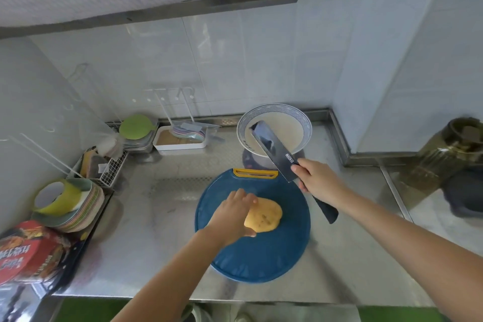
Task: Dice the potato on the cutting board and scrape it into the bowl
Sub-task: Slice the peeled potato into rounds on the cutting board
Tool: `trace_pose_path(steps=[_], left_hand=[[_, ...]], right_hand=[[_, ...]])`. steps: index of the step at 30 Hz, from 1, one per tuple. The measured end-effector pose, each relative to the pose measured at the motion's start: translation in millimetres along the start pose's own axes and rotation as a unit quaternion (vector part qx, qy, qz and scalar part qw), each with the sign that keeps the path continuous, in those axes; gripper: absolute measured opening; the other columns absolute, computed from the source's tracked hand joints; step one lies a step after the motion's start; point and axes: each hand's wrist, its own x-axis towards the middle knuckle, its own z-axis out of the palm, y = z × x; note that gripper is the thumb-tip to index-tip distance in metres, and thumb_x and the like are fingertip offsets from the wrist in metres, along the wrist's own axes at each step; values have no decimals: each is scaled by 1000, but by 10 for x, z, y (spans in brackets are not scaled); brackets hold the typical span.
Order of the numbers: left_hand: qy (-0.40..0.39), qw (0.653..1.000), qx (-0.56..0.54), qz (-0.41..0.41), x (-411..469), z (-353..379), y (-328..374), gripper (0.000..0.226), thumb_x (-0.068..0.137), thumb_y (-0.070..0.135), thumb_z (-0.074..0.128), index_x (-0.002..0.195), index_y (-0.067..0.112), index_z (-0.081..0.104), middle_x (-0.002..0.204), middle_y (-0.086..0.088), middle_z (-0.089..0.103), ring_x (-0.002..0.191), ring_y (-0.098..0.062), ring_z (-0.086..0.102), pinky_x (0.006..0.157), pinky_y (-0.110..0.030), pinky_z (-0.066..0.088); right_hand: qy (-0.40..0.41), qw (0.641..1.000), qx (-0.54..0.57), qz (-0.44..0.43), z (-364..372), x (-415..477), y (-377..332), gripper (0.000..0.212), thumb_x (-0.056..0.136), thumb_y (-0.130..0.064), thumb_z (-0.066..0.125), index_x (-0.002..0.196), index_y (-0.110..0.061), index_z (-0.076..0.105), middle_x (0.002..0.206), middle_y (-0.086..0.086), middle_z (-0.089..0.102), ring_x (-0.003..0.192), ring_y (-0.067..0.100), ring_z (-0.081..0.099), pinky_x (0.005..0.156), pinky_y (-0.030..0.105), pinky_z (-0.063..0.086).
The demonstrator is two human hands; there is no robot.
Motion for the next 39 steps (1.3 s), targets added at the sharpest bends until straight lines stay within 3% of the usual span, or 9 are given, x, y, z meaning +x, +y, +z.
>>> trace_pose_path(steps=[5,8,12,15,22,27,33,36,39], left_hand=[[-5,997,36,64,168,103,-59,94,72,48,77,147,33,23,151,6,25,140,-19,18,116,-37,11],[-4,998,-5,56,226,131,-71,91,73,44,78,146,33,24,148,6,30,135,-19,27,111,-34,26],[41,999,-10,-30,157,188,-12,86,72,47,75,142,30,27,135,4,35,120,-20,35,90,-31,45],[65,986,-26,-150,56,259,4,81,73,59,67,136,26,29,126,3,36,116,-19,39,80,-31,49],[87,968,-80,-224,13,398,-89,85,77,69,54,145,36,14,126,-4,31,118,-24,39,89,-32,46],[136,959,-198,-151,-1,563,-38,75,78,56,64,140,47,23,121,8,19,119,-16,37,87,-22,43],[161,960,-200,-108,-40,621,-92,74,77,53,68,139,52,27,134,9,28,122,-9,38,87,-15,35],[160,967,-174,-94,-52,647,-70,75,78,53,67,141,49,26,137,7,26,124,-11,35,89,-16,35],[168,970,-157,-83,-67,679,-70,76,77,54,67,141,47,28,137,6,26,125,-13,32,91,-18,36]], right_hand=[[9,999,-41,6,57,-4,82,38,105,-27,41,69,-17,37,58,-1,56,54,17,53,54,22,39],[24,997,-79,8,106,-4,100,41,106,-28,39,66,-18,37,58,-2,53,61,23,57,64,35,44],[27,993,-114,-2,165,-11,87,39,105,-30,42,70,-13,43,63,2,51,66,26,53,54,32,31],[-34,993,-110,-24,213,-9,72,16,101,-22,49,101,-9,59,75,6,60,70,25,56,57,30,36],[-93,983,-147,-62,596,-30,185,42,107,-27,37,148,-24,35,103,8,67,91,30,64,76,36,47],[-89,985,-124,-80,764,-67,274,37,107,-38,29,138,-21,42,83,0,58,79,26,60,73,40,46],[-52,988,-133,-64,817,-203,281,44,107,-41,20,89,-16,52,74,-3,53,75,21,61,65,32,44],[-21,977,-195,-83,830,-348,251,50,105,-45,10,99,-19,52,78,-4,58,74,18,62,60,25,40],[59,959,-236,-147,873,-483,271,85,93,-54,-20,102,-18,57,67,-5,61,53,15,57,42,20,25]])
